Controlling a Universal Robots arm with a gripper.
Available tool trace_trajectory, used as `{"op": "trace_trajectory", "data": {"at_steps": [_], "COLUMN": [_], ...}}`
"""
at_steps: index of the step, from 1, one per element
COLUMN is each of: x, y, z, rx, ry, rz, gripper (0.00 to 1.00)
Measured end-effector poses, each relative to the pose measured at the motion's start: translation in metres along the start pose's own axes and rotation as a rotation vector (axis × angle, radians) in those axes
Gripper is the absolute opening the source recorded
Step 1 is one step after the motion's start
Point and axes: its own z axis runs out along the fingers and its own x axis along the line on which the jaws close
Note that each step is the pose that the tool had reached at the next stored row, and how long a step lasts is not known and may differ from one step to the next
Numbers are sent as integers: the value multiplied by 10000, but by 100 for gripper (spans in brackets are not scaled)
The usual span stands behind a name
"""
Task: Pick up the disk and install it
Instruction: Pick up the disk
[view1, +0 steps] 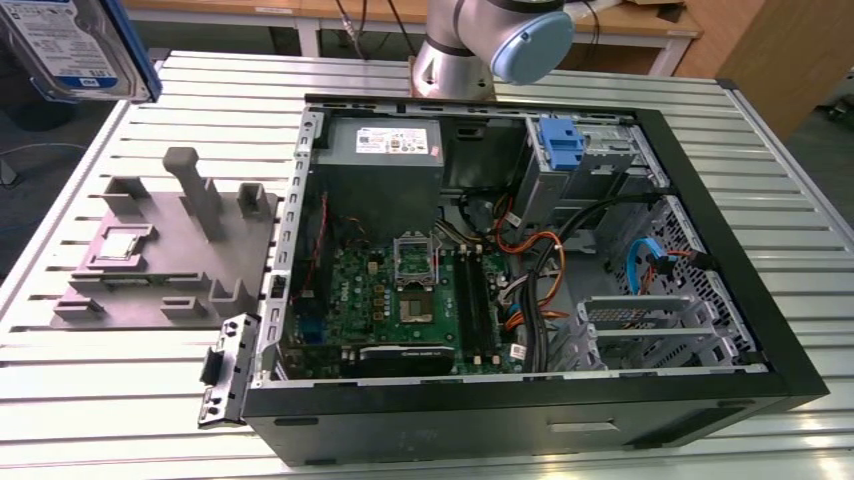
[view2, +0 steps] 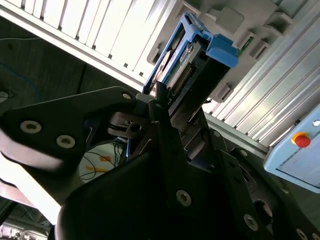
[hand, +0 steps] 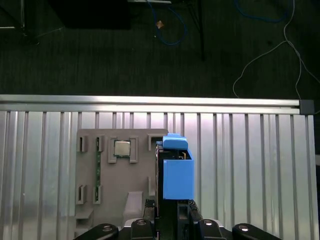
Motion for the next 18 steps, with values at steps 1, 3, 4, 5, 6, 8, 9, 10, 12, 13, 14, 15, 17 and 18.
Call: {"op": "trace_trajectory", "data": {"at_steps": [1,3,4,5,6,8,9,10,12,13,14,15,17,18], "x": [-1,-3,-4,-5,-6,-7,-7,-7,-7,-7,-7,-8,-7,-7], "y": [1,2,3,4,4,5,5,5,5,5,3,-1,-8,-12], "z": [-11,-35,-48,-59,-69,-80,-80,-80,-81,-81,-82,-83,-82,-82], "rx": [0,0,0,0,-1,-1,0,0,0,0,-1,-3,0,-1], "ry": [0,0,0,0,0,1,0,0,0,0,0,1,0,0], "rz": [0,0,0,1,1,1,1,0,0,0,1,2,1,1], "gripper": [35,35,35,35,35,35,35,35,35,35,35,35,35,35]}}
